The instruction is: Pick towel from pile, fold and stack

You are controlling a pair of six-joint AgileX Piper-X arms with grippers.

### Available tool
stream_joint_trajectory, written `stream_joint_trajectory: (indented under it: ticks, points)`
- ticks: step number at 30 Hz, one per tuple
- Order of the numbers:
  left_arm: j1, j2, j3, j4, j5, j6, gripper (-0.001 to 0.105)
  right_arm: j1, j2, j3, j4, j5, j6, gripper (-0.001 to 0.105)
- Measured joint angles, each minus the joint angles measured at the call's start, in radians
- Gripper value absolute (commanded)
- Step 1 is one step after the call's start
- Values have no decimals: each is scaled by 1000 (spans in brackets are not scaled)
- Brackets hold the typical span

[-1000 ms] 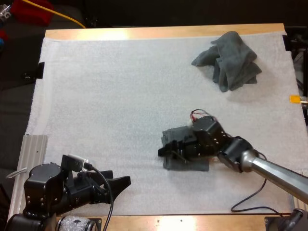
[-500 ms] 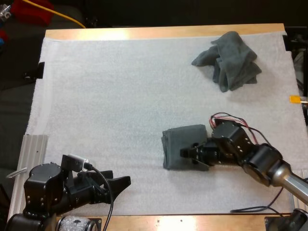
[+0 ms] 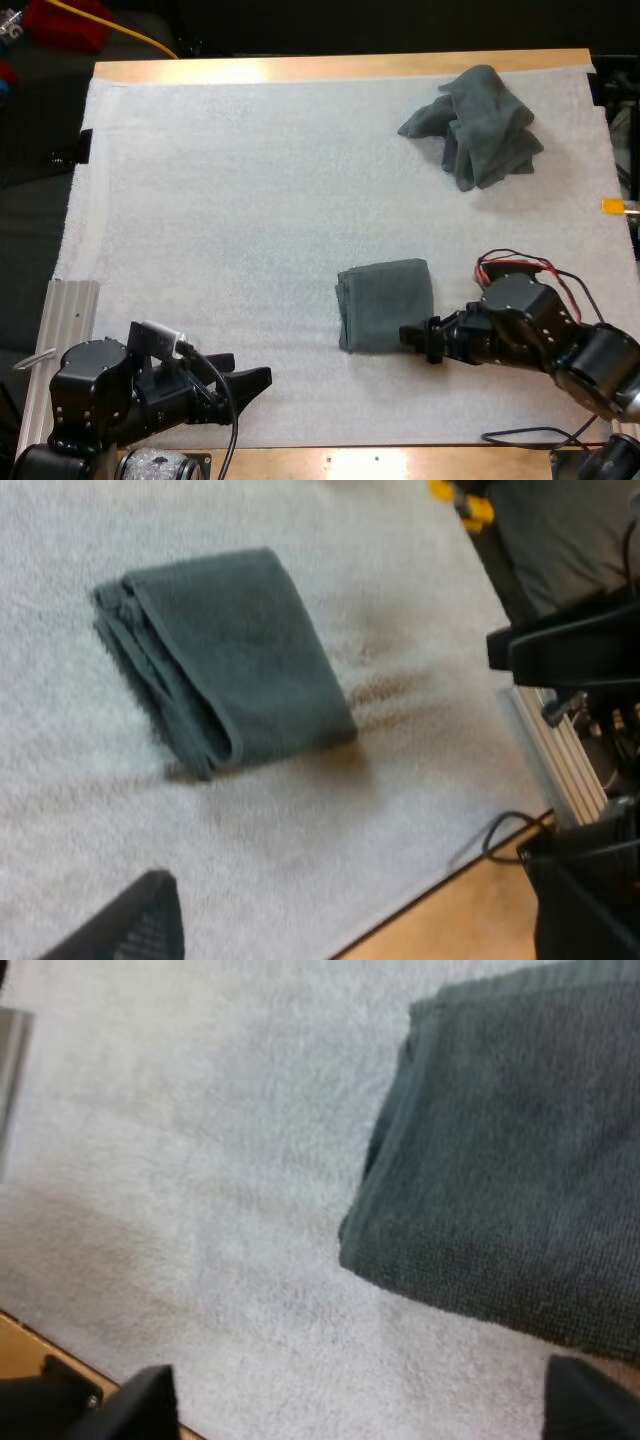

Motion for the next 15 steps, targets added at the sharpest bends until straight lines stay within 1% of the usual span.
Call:
stream_joint_trajectory:
  ticks: [7, 10, 15]
  points:
    - [0, 0, 0, 0, 0, 9, 71, 0, -12, 0, 6, 5, -16, 73]
    - [0, 0, 0, 0, -2, 12, 71, 0, -12, 0, 6, 23, -23, 73]
    - [0, 0, 0, 0, -40, 11, 71, 0, -12, 0, 11, 59, -42, 73]
